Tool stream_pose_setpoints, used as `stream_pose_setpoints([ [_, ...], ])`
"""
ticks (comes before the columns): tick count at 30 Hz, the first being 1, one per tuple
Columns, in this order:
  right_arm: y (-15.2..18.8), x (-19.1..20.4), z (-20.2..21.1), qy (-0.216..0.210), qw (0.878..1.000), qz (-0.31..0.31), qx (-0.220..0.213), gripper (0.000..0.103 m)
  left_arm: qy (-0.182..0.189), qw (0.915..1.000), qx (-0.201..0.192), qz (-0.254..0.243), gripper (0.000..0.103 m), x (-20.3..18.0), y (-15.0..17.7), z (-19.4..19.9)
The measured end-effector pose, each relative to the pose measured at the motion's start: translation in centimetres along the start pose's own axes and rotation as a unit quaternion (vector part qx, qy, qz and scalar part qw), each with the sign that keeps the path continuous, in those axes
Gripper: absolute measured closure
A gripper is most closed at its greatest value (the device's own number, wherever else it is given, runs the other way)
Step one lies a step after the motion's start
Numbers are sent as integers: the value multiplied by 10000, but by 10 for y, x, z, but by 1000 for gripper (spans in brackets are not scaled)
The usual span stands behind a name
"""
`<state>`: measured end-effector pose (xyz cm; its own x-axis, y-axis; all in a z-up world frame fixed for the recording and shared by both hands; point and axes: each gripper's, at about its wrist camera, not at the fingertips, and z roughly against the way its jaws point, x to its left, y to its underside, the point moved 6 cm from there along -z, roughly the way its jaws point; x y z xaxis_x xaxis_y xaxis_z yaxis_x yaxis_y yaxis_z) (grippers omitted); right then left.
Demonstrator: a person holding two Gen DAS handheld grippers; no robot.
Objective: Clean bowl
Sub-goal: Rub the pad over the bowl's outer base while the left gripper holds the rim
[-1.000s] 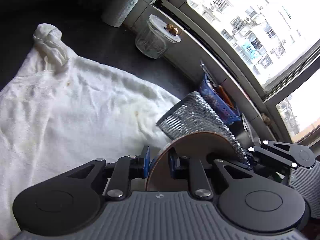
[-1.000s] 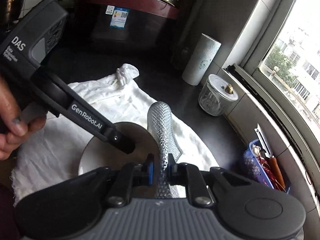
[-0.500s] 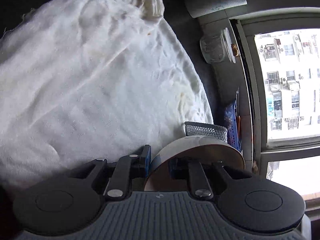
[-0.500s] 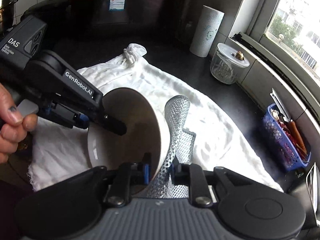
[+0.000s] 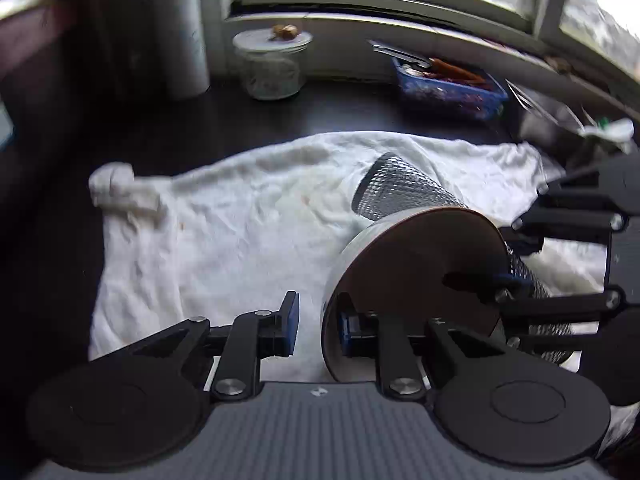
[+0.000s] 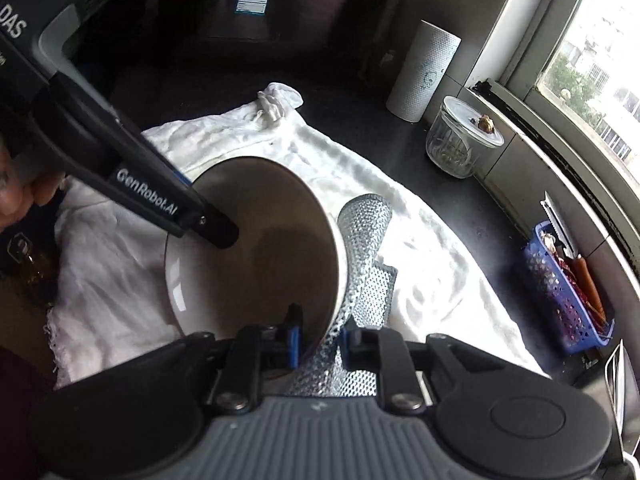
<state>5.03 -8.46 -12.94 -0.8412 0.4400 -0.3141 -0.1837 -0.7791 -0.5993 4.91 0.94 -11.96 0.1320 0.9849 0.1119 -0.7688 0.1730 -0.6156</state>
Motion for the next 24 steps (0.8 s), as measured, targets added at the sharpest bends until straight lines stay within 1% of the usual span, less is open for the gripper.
stream_pose_setpoints([
  [1,-1,1,1,46,9999,106,-18,85,-16,9999,5,-127,87,-2,-3,0],
  [2,-2,3,3,93,9997,222,-36,85,25,9999,38,-122,92,-2,-4,-1],
  [3,-3,5,4,123,9994,309,-41,85,79,9999,70,-4,93,-1,-5,-2],
  [4,-4,6,5,143,9992,379,-38,85,195,9991,132,352,93,4,-4,-3],
  [5,-5,6,5,137,9992,378,-27,85,353,9957,203,829,93,11,0,-4],
  [6,-5,5,5,100,9995,305,-3,85,511,9901,254,1284,93,16,4,-5],
  [7,-5,4,5,44,9998,202,29,85,693,9804,282,1820,93,23,10,-6],
  [8,-5,2,5,-18,9999,92,61,85,894,9655,295,2426,92,32,18,-8],
  [10,-1,-4,3,-317,9986,-397,161,85,1091,9381,307,3273,90,42,32,-9],
  [11,0,-6,2,-477,9967,-637,188,84,1182,9208,298,3705,89,47,40,-11],
  [13,2,-7,0,-720,9922,-992,211,83,1347,8876,287,4395,87,55,52,-15],
  [14,2,-7,-1,-771,9911,-1064,216,82,1451,8671,310,4755,86,58,60,-18],
  [16,2,-4,-2,-873,9887,-1197,221,81,1695,8157,394,5516,86,64,76,-25],
  [17,1,-4,-2,-901,9875,-1277,206,80,1786,7962,440,5763,86,65,81,-28],
  [18,1,-5,-2,-916,9862,-1364,184,80,1861,7793,483,5964,86,65,86,-31],
  [19,0,-5,-2,-932,9849,-1451,161,80,1944,7603,529,6175,86,64,90,-35],
  [20,-1,-6,-1,-947,9835,-1537,138,80,2013,7456,554,6328,86,63,92,-37],
  [21,-2,-7,-1,-917,9835,-1555,119,80,2072,7344,562,6439,87,61,92,-40],
  [22,-4,-8,0,-864,9841,-1546,104,80,2134,7259,580,6513,87,60,92,-42],
  [23,-6,-10,0,-791,9849,-1538,87,80,2205,7208,598,6544,87,58,90,-45],
  [24,-8,-13,1,-684,9865,-1485,79,80,2263,7196,609,6537,87,56,86,-49],
])
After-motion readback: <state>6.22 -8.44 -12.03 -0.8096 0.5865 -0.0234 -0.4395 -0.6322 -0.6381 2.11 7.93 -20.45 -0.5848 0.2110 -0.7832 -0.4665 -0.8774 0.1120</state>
